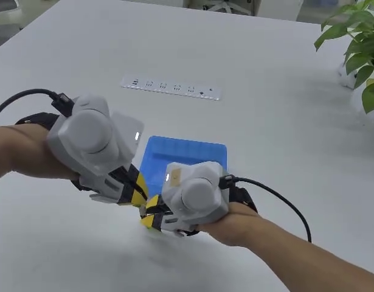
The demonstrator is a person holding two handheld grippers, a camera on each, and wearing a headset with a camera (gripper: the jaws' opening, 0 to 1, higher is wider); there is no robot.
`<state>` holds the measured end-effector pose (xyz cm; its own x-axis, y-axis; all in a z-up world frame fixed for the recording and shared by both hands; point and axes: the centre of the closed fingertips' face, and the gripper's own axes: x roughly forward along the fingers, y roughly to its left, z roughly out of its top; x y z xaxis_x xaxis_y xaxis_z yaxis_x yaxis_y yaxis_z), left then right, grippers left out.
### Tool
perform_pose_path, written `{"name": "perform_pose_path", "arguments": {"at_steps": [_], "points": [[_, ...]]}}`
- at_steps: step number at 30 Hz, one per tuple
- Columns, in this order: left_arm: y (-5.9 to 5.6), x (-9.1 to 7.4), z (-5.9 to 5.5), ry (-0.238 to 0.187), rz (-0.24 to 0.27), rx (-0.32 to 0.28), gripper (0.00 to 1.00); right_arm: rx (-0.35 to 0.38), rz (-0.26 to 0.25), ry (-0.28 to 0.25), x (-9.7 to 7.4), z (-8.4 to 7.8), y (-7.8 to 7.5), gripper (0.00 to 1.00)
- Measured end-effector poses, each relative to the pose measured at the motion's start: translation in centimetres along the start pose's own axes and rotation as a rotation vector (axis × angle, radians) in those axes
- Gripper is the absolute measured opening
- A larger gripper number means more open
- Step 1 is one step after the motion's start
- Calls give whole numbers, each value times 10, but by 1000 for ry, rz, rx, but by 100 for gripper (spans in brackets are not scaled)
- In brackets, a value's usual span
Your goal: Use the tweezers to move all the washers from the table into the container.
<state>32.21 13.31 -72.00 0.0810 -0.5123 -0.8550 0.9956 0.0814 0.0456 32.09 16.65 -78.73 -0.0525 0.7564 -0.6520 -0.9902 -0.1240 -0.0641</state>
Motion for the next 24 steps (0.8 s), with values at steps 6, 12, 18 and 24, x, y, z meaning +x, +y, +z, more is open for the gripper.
{"name": "perform_pose_path", "arguments": {"at_steps": [6, 12, 18, 24], "points": [[0, -2, 3, 0, 1, 5, 6, 5, -4, 0, -5, 0, 0, 10], [0, -7, 8, -3, 4, 16, 6, 2, -7, 1, -10, 3, 0, 10], [0, -13, 13, -5, 7, 22, 6, 3, -12, -4, -16, 9, 0, 10], [-1, -19, 17, -6, 7, 32, 6, -3, -17, -4, -22, 14, 1, 10]]}}
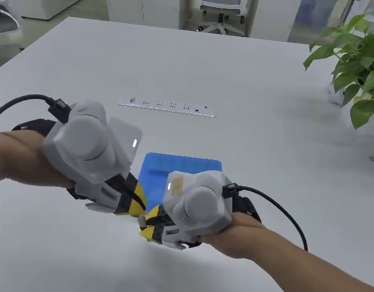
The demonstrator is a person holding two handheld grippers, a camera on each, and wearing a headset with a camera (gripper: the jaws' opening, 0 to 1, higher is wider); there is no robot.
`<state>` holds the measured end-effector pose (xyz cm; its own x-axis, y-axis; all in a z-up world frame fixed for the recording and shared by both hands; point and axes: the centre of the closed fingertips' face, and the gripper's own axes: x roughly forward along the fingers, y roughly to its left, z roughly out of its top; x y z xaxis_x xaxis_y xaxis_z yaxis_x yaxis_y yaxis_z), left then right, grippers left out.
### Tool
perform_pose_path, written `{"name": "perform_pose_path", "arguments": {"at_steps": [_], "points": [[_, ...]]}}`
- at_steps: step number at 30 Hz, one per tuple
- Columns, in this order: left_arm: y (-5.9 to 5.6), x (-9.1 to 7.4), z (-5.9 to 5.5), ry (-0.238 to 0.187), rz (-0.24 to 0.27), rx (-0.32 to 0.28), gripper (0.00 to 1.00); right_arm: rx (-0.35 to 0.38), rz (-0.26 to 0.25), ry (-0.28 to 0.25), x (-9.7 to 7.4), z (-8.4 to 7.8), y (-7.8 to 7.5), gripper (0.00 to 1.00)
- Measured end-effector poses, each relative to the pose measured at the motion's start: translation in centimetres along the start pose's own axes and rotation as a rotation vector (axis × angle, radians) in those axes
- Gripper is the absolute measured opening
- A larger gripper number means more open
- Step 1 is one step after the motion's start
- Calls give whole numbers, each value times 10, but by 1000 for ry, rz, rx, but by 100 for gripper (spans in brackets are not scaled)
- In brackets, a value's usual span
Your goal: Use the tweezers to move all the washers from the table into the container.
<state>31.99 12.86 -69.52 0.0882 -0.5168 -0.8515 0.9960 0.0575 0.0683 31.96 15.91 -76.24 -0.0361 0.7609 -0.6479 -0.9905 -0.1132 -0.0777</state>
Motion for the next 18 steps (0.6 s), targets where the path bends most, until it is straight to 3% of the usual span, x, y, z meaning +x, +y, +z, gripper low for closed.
{"name": "perform_pose_path", "arguments": {"at_steps": [18], "points": [[9, -19, 19, 7, 15, 47, 6, -7, -39, -8, -21, 16, -12, 10]]}}
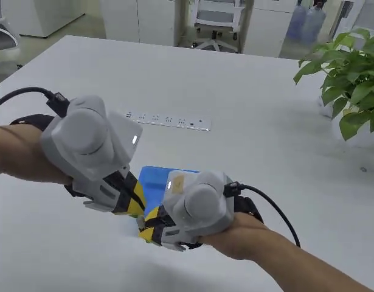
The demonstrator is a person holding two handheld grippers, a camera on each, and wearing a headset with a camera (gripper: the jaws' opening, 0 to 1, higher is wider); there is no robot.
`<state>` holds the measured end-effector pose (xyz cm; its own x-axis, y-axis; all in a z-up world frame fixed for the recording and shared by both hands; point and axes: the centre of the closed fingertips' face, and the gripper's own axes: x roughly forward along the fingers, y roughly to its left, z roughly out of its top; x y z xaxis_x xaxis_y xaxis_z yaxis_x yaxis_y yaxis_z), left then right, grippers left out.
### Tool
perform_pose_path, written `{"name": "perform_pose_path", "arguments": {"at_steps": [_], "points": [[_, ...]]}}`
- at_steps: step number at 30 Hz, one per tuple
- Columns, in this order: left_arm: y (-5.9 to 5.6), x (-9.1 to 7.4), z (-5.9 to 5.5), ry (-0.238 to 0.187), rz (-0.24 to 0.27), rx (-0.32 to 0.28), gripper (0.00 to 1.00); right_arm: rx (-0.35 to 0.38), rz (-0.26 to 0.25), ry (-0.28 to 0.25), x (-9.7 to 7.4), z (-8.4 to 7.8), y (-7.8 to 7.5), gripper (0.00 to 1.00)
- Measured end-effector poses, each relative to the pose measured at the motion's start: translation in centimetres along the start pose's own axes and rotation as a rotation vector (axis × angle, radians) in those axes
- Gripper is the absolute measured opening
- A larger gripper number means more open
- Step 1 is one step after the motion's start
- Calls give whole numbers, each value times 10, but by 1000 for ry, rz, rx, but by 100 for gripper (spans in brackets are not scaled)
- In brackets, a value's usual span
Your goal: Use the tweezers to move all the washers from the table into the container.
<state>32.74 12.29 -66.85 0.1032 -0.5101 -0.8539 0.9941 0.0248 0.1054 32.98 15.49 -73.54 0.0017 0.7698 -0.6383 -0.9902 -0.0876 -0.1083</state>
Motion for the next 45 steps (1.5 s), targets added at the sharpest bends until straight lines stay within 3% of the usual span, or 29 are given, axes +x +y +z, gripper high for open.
{"name": "perform_pose_path", "arguments": {"at_steps": [22, 31, 45], "points": [[34, -7, 18, -21, 31, 34, 6, -11, -54, 11, -20, 3, -38, 10], [48, -6, 20, -22, 40, 49, 6, -7, -68, 8, -22, 1, -52, 10], [64, 4, 11, -18, 35, 41, 6, 6, -64, 17, -14, -9, -68, 10]]}}
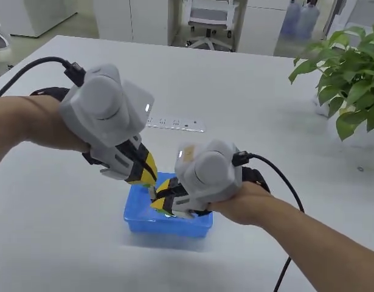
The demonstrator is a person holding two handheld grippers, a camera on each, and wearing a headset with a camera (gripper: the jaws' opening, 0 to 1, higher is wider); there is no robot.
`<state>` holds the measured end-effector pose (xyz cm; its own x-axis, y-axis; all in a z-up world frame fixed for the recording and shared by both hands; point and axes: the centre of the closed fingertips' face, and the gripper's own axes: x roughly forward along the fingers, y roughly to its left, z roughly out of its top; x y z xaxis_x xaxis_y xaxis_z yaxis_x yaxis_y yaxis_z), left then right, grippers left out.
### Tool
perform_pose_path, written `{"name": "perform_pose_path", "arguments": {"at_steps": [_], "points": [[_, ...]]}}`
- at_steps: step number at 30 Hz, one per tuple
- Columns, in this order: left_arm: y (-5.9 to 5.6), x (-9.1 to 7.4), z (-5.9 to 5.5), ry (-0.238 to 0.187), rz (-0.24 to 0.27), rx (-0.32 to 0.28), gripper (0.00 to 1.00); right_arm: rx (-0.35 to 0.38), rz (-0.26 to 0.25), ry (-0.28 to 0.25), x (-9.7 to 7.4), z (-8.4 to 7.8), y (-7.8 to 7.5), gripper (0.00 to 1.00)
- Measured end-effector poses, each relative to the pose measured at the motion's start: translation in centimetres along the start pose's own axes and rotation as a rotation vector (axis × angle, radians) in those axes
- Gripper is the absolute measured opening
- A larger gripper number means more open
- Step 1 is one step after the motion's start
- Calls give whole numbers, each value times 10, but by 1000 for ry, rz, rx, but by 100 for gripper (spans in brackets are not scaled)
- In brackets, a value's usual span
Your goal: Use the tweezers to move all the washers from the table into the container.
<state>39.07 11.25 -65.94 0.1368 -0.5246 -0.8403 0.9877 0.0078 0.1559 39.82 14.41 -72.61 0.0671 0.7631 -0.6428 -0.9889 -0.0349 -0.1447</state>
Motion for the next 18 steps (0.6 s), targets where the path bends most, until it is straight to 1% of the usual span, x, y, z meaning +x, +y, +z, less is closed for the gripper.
{"name": "perform_pose_path", "arguments": {"at_steps": [8, 18], "points": [[5, 8, -9, 13, -7, -4, 6, 8, 12, 7, 9, -6, -4, 10], [9, 20, -21, 29, -21, -13, 6, 14, 43, 24, 23, -16, -6, 10]]}}
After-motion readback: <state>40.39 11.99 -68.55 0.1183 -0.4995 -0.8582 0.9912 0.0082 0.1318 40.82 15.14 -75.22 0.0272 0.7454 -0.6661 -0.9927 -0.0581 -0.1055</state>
